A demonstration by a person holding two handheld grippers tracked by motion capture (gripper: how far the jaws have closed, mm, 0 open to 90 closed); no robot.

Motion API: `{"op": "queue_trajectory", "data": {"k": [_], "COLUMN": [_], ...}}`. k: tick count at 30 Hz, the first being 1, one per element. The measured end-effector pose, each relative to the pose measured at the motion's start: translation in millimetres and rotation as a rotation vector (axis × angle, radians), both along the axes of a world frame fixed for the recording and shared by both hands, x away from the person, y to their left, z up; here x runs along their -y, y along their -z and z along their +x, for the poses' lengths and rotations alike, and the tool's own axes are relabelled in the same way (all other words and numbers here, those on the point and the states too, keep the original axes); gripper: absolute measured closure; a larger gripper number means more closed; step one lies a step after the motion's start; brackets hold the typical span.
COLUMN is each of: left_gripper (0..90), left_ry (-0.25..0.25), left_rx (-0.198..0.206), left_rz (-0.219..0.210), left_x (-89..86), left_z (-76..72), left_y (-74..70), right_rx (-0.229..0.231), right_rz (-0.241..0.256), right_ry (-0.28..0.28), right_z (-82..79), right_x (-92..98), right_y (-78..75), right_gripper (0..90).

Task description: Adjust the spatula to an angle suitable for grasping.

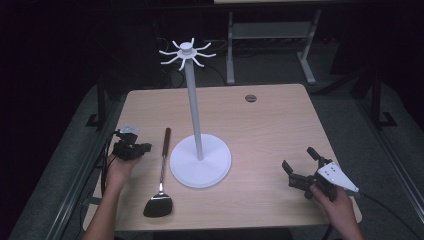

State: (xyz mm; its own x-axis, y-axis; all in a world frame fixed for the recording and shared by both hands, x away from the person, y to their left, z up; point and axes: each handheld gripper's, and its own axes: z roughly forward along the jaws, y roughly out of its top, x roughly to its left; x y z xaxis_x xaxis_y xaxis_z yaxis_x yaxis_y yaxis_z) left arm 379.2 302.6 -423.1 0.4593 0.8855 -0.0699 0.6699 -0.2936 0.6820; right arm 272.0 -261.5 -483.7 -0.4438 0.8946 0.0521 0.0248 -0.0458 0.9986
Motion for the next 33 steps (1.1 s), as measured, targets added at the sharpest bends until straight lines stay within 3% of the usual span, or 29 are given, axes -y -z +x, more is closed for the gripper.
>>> {"op": "queue_trajectory", "data": {"k": [7, 9, 11, 17, 24, 33], "left_gripper": [89.7, 89.7, 89.8, 89.7, 89.7, 89.7], "left_ry": [-0.013, -0.022, -0.025, -0.026, -0.014, 0.031], "left_rx": [0.013, 0.014, -0.003, 0.001, -0.003, -0.019], "left_rz": [0.005, -0.011, 0.009, -0.027, -0.07, -0.042], "left_x": [3.0, 4.3, 5.8, 7.1, 9.8, 25.8], "left_z": [18.2, 23.6, 30.1, 42.1, 45.3, 47.3], "left_y": [0.1, 3.9, 9.4, 22.8, 31.6, 36.5], "right_rx": [0.001, 0.001, 0.002, 0.002, 0.001, 0.002], "right_rz": [-0.001, -0.001, -0.001, -0.001, 0.0, 0.0], "right_ry": [-0.001, -0.001, -0.001, -0.001, -0.001, -0.004], "right_z": [0.3, 0.1, 0.2, 0.2, 0.3, 0.3], "right_x": [0.6, 0.4, 0.6, 0.5, 0.7, 0.7], "right_y": [0.1, 0.0, 0.1, 0.1, 0.1, 0.1], "right_gripper": [0.0, 0.0, 0.0, 0.0, 0.0, 0.0]}}
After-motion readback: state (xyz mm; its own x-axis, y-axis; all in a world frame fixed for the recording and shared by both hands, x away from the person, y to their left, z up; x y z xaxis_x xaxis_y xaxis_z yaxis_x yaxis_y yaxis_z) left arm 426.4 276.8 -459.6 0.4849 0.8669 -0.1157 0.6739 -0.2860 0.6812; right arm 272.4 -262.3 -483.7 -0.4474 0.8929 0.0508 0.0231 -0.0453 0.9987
